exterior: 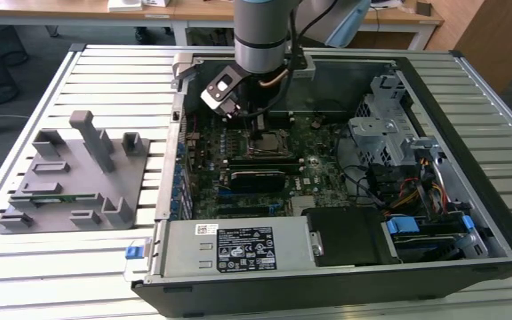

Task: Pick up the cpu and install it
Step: 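Close the cpu cover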

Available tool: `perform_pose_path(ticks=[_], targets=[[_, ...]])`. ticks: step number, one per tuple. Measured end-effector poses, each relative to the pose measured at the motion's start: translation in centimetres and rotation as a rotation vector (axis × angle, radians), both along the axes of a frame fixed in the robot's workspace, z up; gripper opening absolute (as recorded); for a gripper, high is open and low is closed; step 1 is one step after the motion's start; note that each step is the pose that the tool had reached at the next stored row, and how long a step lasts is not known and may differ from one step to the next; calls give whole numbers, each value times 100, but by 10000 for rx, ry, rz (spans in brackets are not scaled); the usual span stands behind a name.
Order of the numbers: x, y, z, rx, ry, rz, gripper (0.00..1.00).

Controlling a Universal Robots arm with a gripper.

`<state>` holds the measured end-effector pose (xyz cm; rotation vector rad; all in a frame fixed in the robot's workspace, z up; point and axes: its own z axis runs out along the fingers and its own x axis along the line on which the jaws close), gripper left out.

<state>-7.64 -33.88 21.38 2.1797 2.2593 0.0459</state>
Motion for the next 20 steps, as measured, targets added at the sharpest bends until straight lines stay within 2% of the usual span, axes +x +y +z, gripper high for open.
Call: perform_pose_path(ticks=[2,10,20], targets=[[6,0,15,2,1,1,11],[187,0,15,2,22,1,11],[301,0,15,3,26,1,11]])
